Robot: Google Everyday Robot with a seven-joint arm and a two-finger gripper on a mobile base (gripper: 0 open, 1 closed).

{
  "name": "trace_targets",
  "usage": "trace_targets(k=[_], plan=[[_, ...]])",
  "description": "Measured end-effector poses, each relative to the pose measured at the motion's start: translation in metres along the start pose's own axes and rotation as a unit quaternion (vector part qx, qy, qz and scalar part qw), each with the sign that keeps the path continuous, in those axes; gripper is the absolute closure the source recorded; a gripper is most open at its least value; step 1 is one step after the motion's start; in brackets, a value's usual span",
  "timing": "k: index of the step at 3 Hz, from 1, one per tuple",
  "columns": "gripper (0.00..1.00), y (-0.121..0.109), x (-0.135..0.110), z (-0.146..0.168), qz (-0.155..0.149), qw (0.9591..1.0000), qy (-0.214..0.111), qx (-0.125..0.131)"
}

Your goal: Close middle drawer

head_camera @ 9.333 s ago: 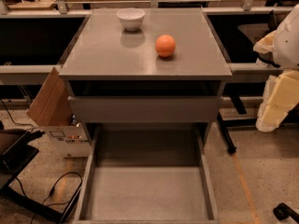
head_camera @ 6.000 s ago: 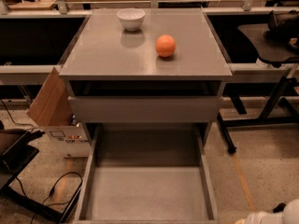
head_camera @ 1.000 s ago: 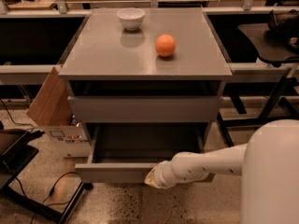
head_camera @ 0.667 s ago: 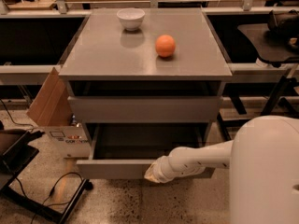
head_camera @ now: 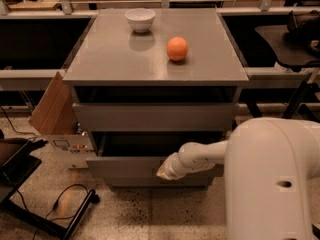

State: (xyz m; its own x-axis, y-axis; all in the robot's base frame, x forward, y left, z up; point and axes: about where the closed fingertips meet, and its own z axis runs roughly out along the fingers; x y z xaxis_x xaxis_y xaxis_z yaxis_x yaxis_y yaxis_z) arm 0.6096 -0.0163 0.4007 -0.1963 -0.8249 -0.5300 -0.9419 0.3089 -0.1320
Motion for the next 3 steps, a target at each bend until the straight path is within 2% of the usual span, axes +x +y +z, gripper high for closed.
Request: trace_targets(k=[1, 2, 3], plan=[[1.00, -0.028, 0.000, 0.002, 0.005, 0.9999, 0.007, 0.013], [1.00, -0.071, 0.003, 0.001, 0.022, 0.9990, 0.013, 0.037], [1.00, -0.067, 0.002, 0.002, 0.020, 0.9992, 0.009, 0.033]])
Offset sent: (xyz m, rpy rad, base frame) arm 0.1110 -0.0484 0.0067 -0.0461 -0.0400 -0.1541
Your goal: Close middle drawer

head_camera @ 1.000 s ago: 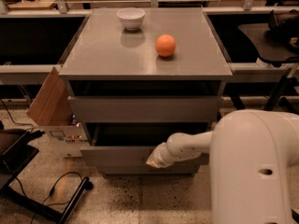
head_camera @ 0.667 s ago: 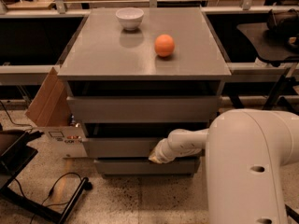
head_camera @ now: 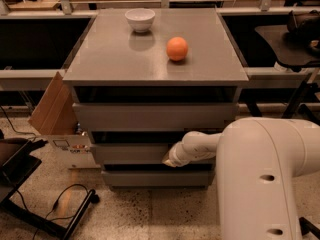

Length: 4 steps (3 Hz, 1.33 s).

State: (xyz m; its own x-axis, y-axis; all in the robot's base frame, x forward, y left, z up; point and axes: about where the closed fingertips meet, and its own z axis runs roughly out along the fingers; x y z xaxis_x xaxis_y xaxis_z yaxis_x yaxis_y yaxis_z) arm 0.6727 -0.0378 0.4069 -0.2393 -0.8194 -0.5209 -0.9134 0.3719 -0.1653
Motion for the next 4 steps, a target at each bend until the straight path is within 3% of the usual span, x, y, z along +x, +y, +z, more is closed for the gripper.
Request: trace_targets(k=[1, 2, 3, 4], plan=[[1.00, 0.026, 0.001, -0.020, -0.018, 0.9997, -0.013, -0.009], [1.00, 0.073, 0.016, -0.065, -0.067, 0.9971, -0.018, -0.033], [1.00, 0.126, 0.057, -0.155, -0.131, 0.9903, 0.006, -0.048], [1.00, 0.142, 0.077, -0.223, -0.152, 0.9875, 0.036, -0.022]])
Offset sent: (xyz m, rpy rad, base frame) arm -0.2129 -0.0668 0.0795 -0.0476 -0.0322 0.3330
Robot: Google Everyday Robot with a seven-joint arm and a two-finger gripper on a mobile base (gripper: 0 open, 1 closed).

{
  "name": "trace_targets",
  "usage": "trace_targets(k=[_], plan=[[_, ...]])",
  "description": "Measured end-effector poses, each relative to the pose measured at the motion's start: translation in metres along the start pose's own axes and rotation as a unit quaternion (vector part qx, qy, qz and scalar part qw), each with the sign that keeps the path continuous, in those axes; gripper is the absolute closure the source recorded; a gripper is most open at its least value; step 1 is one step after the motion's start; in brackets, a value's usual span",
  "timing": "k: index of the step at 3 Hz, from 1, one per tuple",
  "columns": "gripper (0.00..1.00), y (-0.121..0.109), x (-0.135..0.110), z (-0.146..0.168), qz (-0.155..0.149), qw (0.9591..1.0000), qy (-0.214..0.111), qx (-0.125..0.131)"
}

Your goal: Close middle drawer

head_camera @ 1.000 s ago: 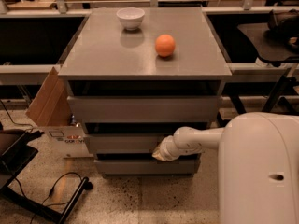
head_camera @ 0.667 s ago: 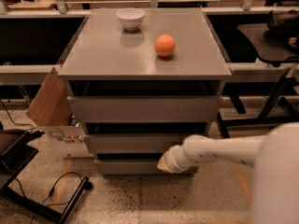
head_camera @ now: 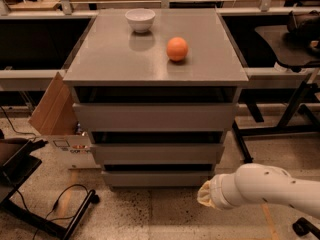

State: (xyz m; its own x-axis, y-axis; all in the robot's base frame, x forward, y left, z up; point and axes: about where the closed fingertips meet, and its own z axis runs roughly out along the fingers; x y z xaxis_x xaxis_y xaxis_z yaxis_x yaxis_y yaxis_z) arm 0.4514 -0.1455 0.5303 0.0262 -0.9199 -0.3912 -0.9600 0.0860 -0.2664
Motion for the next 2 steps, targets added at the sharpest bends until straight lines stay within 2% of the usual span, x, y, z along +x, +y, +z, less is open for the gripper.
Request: trace_targets(k=[1, 2], plan=[[1.00, -0.016, 0.012, -0.063, -0.015, 0.9989, 0.039, 0.023], [1.00, -0.064, 0.031, -0.141, -0.033, 0.9899, 0.122, 0.064]])
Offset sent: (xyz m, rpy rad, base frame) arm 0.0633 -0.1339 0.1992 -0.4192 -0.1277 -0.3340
